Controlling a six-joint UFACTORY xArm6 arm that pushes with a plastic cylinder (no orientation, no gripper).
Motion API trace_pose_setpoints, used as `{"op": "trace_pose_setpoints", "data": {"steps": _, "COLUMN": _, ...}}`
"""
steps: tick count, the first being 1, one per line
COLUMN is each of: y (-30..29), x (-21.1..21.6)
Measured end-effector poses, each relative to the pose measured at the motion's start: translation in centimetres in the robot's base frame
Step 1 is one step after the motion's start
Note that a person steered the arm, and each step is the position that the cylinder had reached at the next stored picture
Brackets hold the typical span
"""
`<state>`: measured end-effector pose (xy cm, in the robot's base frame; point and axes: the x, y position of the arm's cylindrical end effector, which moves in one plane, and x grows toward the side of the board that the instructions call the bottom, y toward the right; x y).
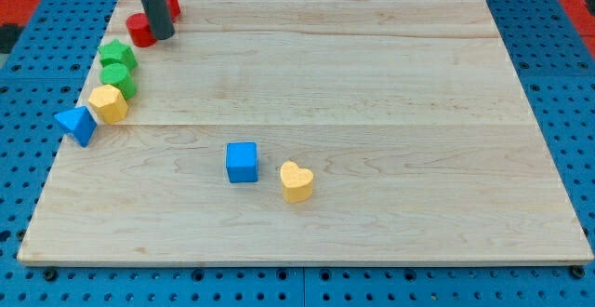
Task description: Slightly move the red star to the top left corner
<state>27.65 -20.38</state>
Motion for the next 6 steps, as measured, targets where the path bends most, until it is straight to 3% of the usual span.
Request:
{"op": "trace_pose_setpoints", "data": {"steps": 1, "y": 0.9, "x": 0.2}}
{"op": "trace_pose_setpoints", "data": {"steps": 3, "y": 8.7, "x": -4.9}}
{"op": "trace_pose_setpoints", "data": {"steps": 5, "y": 2.2, "x": -6.0}}
{"op": "trace_pose_setpoints", "data": {"steps": 6, "y": 2.2, "x": -6.0}}
